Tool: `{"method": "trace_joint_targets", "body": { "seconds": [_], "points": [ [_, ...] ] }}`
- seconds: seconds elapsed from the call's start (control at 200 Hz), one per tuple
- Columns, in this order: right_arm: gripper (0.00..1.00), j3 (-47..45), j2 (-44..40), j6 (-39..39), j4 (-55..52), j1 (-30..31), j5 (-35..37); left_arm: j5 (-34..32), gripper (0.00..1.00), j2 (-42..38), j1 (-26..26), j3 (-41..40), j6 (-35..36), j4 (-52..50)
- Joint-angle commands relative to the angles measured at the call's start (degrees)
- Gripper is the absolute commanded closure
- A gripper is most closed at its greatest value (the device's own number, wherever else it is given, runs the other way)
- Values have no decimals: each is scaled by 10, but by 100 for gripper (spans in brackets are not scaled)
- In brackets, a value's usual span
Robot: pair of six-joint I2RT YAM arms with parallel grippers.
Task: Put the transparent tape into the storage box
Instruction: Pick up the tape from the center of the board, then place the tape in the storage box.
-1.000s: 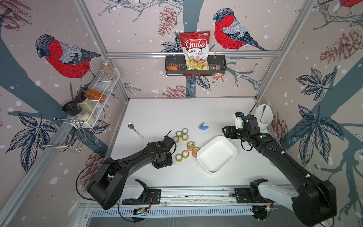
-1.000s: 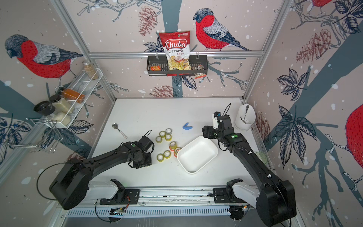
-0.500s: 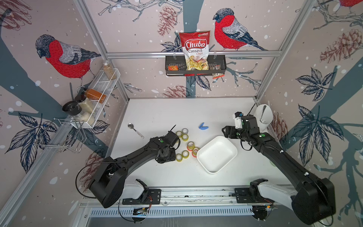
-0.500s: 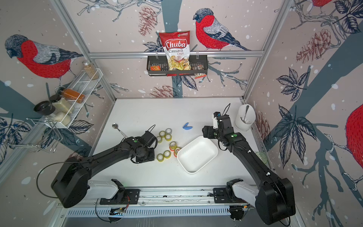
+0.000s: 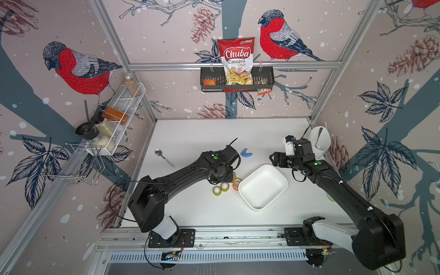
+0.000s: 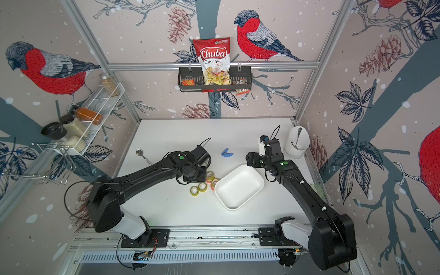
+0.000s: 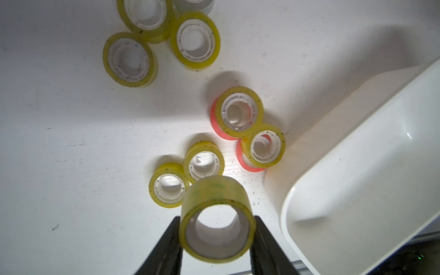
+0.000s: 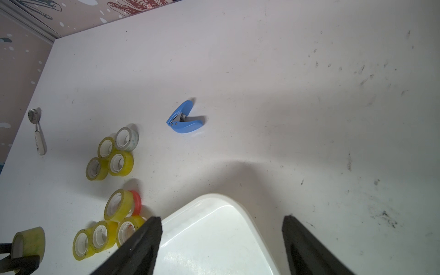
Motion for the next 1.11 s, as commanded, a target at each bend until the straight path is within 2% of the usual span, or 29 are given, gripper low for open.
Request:
{"method": "trace_joint_targets", "body": {
  "seconds": [0.0,0.18,0.47,0.745,1.101],
  "points": [
    [16,-1,3,7,2,-1,-5,-12,53,29,-21,58,9,-31],
    [16,-1,4,10,1,-6,-6,-9,53,92,-51,152,23,-43],
    [15,-2,9,31,-1,-37,-12,11,53,175,-82,258,44,-38],
    [16,-6,8,46,-1,-62,-16,37,53,242,-90,316,62,0],
    [16,-15,5,57,5,-85,-18,70,54,309,-92,346,67,53]
  ]
}}
